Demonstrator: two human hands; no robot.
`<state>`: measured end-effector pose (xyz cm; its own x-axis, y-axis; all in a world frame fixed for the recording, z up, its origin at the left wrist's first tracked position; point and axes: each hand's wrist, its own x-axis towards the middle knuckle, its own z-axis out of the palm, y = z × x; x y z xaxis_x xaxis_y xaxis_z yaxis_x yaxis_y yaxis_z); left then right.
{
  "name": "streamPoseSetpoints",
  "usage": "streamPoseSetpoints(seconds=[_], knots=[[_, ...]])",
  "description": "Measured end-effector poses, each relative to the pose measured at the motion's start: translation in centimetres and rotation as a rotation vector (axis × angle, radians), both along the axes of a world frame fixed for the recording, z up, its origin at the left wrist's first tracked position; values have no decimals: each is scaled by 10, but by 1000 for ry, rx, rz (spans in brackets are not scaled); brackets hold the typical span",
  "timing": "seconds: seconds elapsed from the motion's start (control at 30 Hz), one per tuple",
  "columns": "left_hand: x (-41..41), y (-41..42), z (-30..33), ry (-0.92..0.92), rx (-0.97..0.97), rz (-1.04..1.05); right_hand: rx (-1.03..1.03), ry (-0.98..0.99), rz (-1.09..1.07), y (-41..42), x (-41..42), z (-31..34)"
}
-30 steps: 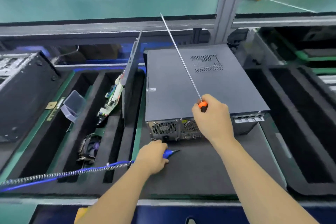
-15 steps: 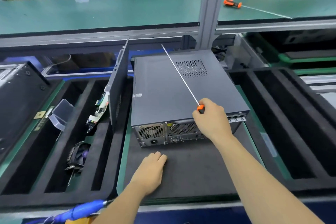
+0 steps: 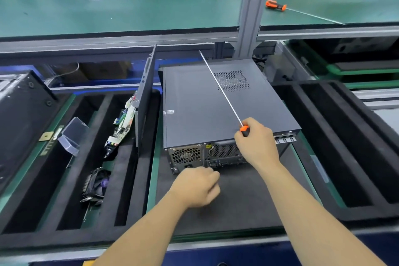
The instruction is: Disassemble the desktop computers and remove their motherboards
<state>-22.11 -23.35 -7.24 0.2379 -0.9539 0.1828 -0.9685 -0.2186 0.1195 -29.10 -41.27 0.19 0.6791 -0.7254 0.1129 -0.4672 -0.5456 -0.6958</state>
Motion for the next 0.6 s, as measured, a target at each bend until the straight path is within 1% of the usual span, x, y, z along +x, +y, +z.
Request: streamPoseSetpoints(seconds=[0.07, 0.1, 0.17, 0.23, 0.27, 0.3, 0.37, 0.43, 0.5, 0.6], knots=[[-8, -15, 23, -144, -154, -195, 12, -7, -17, -1, 2, 0], [-11, -23, 34, -195, -254, -253, 16, -7, -28, -1, 3, 0], [-11, -41, 60, -233, -450, -271, 23, 10, -57, -3, 5, 2], [-3, -56, 81, -267, -560, -200, 30, 37, -93, -7, 6, 5], [3, -62, 90, -278, -560, -140, 25, 47, -106, -10, 7, 6], [10, -68, 97, -267, -513, -57, 11, 54, -110, -14, 6, 7], [27, -79, 104, -197, -316, 155, -28, 54, -106, -25, 6, 9], [41, -88, 99, -98, -104, 335, -56, 43, -136, -41, 3, 11], [52, -90, 82, -24, -13, 391, -109, 43, -206, -62, -5, 13], [57, -87, 59, -12, -10, 393, -128, 43, -339, -103, -25, 11]])
